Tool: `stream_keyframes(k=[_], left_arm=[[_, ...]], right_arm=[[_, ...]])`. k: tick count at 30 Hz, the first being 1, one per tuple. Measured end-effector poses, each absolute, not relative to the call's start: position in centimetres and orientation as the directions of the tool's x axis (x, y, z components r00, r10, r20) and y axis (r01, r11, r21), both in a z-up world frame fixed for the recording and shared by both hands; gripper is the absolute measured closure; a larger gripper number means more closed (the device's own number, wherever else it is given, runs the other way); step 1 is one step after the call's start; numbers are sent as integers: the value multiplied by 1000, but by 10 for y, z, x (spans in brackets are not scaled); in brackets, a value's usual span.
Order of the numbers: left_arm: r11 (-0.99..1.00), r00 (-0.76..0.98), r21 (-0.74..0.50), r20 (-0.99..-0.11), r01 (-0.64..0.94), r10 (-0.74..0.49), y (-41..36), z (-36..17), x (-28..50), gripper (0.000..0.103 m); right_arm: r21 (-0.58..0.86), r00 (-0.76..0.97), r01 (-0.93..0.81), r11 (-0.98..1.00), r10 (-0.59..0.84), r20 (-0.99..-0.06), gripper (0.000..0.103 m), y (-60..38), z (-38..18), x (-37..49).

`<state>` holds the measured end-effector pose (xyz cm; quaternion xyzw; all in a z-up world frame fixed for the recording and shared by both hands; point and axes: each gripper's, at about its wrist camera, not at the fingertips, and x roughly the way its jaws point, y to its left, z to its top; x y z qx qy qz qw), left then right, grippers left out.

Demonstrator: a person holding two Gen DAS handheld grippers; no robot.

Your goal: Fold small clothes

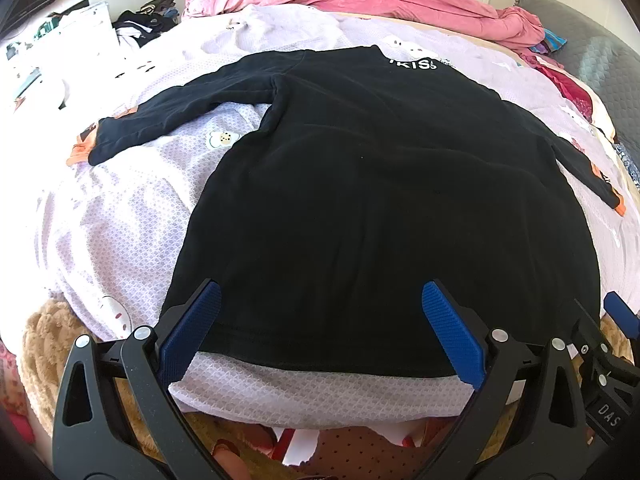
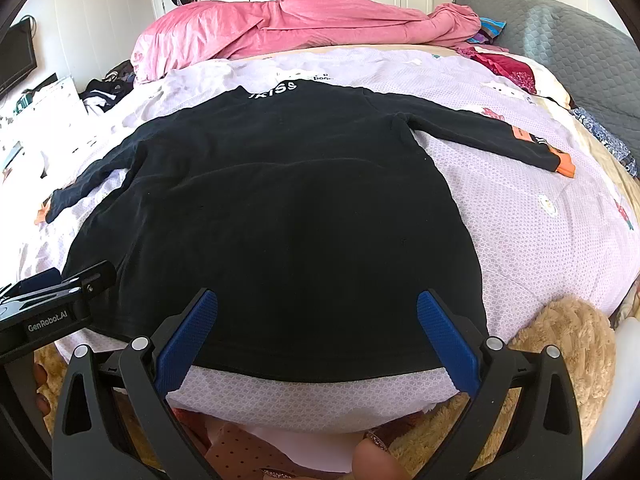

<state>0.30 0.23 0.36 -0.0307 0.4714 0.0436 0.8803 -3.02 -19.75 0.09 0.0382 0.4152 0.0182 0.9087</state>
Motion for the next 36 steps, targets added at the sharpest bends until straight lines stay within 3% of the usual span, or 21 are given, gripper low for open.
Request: stream_keyframes(k=[30, 36], left_arm=[[990, 559, -56, -829, -127, 25, -1, 6, 23, 8], [991, 553, -94, -833, -92, -28, -12, 6, 39, 8]], right_arm=[[106, 665, 42, 993, 51, -745, 4, -217, 8, -15], [196, 672, 52, 979, 110, -732, 4, -242, 13, 2]])
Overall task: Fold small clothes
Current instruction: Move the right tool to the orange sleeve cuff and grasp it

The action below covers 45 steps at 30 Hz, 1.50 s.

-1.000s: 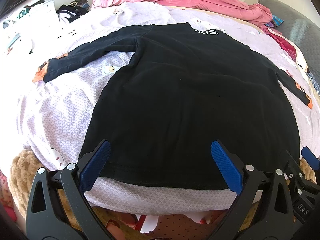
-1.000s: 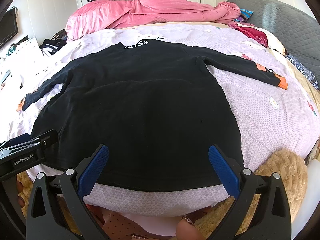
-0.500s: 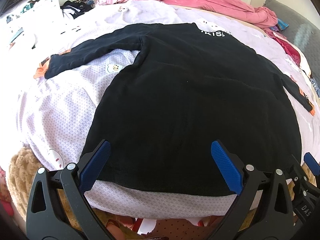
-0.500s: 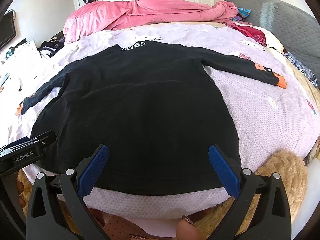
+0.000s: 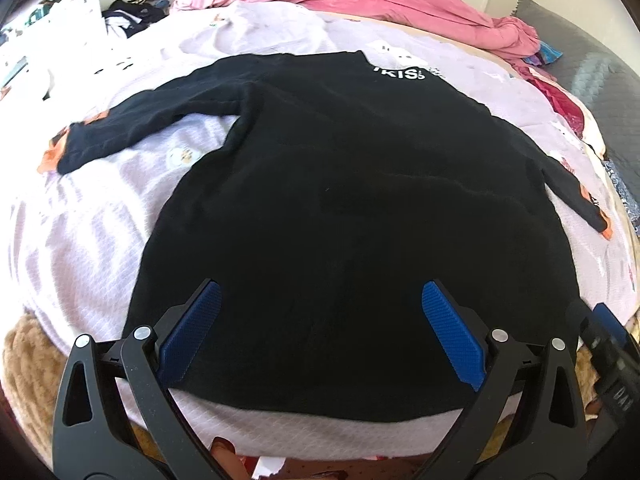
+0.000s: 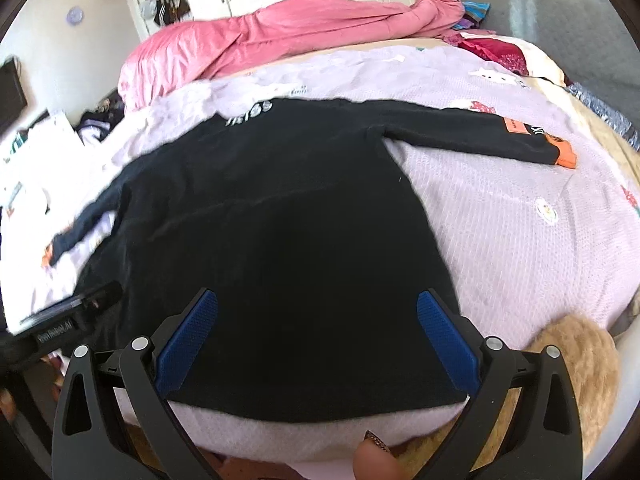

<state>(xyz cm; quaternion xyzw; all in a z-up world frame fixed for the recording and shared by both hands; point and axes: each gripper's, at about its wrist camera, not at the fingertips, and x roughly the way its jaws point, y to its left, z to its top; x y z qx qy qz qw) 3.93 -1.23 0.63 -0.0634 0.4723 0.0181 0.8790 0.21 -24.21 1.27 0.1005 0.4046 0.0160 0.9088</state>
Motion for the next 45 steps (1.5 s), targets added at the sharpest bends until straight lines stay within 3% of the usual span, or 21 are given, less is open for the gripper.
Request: stream_keyframes(k=[26, 37, 45], left_arm=[[995, 560, -89, -827, -54, -43, -44, 12, 133, 8], [997, 548, -46, -836, -64, -4, -49, 15, 171, 8], [997, 531, -48, -847, -59, -9, -58, 13, 185, 8]], right_arm=[[231, 597, 390, 891, -54, -800, 4, -386, -7, 114], [377, 585, 567, 732, -36, -810, 4, -481, -27, 150], [299, 536, 650, 698, -142, -833, 4, -520, -42, 174]])
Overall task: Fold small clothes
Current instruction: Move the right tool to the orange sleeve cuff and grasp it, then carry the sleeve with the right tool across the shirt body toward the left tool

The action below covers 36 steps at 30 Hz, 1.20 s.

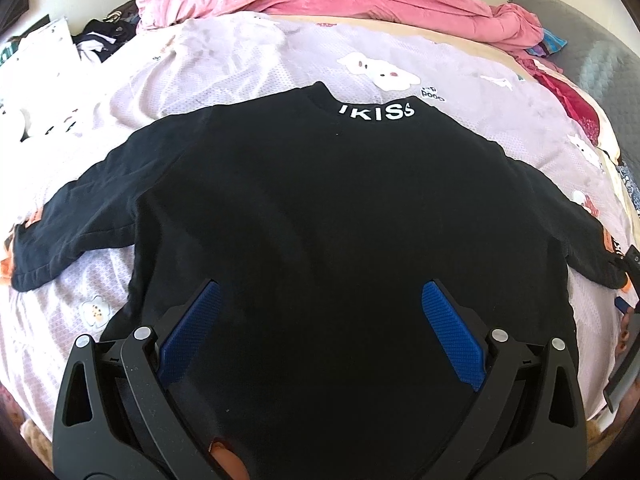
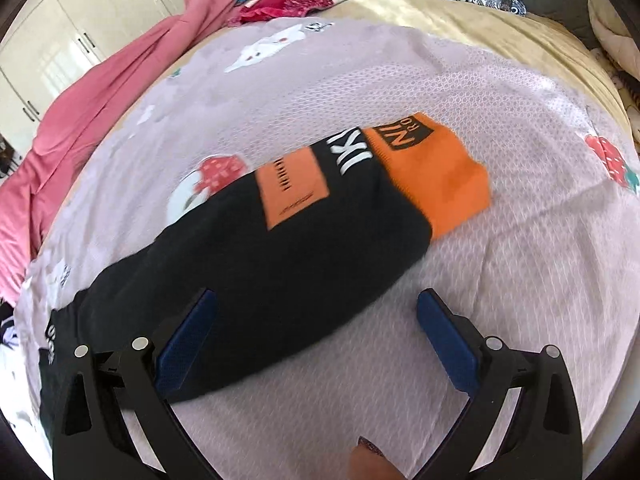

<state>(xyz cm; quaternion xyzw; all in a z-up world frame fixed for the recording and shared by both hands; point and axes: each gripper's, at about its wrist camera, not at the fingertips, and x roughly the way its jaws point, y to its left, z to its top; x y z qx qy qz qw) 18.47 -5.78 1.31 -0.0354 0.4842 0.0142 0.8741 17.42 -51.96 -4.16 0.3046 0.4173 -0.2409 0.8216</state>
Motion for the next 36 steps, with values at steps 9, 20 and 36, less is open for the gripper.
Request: stream_keyframes(k=[9, 20, 36], left_arm=[[997, 529, -55, -849, -59, -16, -63, 15, 193, 8], [995, 520, -65, -854, -75, -16, -59, 5, 195, 8], [987, 524, -99, -852, -129, -16, -14, 7, 173, 8]], right_arm=[[308, 537, 708, 635, -201, -819, 4, -542, -51, 187], [466, 653, 679, 567, -176, -736, 68, -566, -50, 167], [539, 844, 356, 763, -14, -537, 90, -493, 12, 166]])
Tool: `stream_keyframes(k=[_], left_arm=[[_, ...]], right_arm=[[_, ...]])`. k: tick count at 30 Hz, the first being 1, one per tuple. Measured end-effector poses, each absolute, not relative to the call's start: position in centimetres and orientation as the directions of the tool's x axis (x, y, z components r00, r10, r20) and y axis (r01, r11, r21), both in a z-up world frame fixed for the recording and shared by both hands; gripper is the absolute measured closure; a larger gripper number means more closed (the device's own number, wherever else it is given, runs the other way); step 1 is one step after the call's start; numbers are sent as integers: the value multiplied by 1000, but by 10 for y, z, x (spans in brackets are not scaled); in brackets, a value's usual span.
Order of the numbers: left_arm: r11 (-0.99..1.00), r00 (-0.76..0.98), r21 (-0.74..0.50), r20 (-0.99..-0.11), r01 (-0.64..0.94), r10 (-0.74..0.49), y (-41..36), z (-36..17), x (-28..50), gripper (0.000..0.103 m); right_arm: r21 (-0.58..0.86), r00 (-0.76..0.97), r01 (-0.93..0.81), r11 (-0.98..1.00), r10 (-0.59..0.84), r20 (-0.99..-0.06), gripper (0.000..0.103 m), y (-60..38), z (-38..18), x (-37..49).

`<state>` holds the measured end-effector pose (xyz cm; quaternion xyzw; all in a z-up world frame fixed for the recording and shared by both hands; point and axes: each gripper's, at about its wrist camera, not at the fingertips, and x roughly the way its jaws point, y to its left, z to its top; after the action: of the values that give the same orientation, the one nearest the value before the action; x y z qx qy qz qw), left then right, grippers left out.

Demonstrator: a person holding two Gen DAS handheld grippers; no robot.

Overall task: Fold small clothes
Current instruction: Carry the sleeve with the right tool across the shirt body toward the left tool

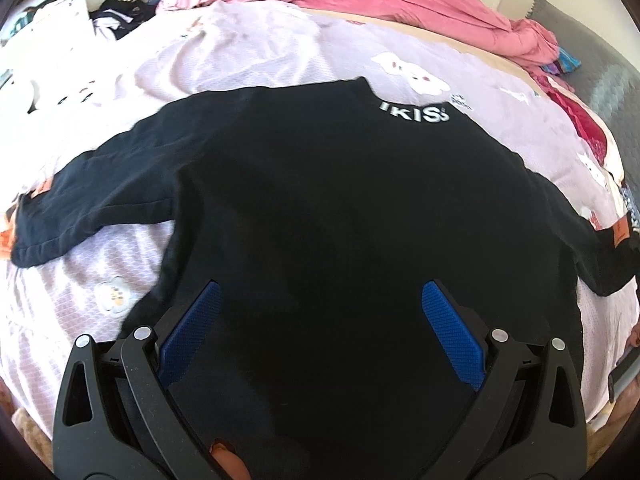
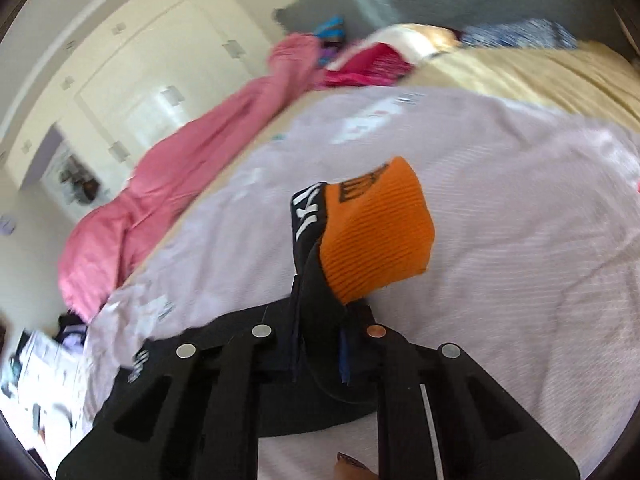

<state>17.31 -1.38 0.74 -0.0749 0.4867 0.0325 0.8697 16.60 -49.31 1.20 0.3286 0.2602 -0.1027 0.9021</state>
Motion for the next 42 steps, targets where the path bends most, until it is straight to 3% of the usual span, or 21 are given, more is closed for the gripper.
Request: stream_keyframes(k=[8, 16, 24, 32, 40, 42], left_arm=[[978, 553, -120, -833, -170, -6, 15, 19, 163, 8], [968, 569, -145, -822, -207, -2, 36, 28, 161, 8], [965, 585, -153, -811, -215, 1, 63, 33, 168, 8], [948, 590, -204, -807, -243, -23, 87, 30, 176, 8], [930, 578, -264, -813, -255, -73, 87, 21, 184, 8], [930, 573, -272, -815, -247, -86, 83, 20, 187, 8]], right_arm=[[526, 863, 134, 840, 161, -478, 90, -405, 47, 182], [465, 812, -46, 884, 304, -498, 90, -309, 60, 201], [375, 768, -139, 917, 339, -543, 90, -236, 55, 214], [251, 696, -161, 955, 290, -657, 90, -177, 23, 229], [115, 637, -317, 941, 302, -710, 79, -148, 12, 216], [128, 630, -354, 927, 337, -700, 62, -152, 15, 208]])
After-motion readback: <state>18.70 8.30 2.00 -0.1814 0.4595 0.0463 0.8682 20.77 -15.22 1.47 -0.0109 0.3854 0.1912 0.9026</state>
